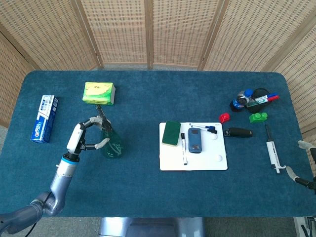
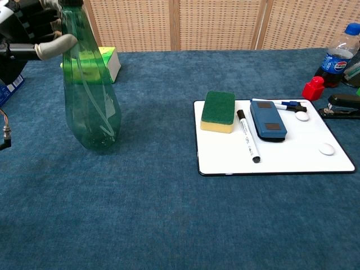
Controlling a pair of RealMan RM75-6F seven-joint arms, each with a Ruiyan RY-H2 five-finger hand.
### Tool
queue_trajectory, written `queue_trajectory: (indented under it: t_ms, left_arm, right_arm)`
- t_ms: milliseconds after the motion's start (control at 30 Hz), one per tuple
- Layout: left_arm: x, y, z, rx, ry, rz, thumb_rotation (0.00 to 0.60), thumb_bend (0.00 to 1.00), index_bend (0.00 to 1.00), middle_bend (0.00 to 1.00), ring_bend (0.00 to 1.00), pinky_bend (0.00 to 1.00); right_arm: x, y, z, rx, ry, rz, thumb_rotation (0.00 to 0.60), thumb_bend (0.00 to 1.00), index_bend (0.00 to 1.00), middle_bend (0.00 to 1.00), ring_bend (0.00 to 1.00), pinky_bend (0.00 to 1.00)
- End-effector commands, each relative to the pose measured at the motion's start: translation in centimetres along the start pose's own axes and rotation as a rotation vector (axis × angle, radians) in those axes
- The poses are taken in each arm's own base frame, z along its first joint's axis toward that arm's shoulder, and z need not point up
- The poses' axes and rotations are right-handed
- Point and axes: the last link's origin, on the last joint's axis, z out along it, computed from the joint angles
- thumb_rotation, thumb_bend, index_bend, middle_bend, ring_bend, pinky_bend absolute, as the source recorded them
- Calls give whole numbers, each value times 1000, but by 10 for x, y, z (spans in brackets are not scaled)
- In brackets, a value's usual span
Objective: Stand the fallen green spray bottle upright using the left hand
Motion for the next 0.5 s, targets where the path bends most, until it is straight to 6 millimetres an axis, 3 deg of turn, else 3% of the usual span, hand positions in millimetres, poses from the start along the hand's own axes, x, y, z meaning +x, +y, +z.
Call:
queue_trajectory:
  t_ms: [33,333,500]
  left_arm:
    - [-6,-5,-5,0,-12,5,600,387,466,424,412,578]
    - [-9,-10,-12,2,-29,9,599,386,458,416,402,557]
    - [-7,-11,-18,6,-40,18,515,381,447,401,383,534]
  right_arm:
    - [0,0,0,-1,0,0,600,287,222,311,74,167]
    - [0,-3,1,6,-1,4,600,286,222,311,74,167]
    - [0,-2,1,5,-1,4,600,286,222,310,74,167]
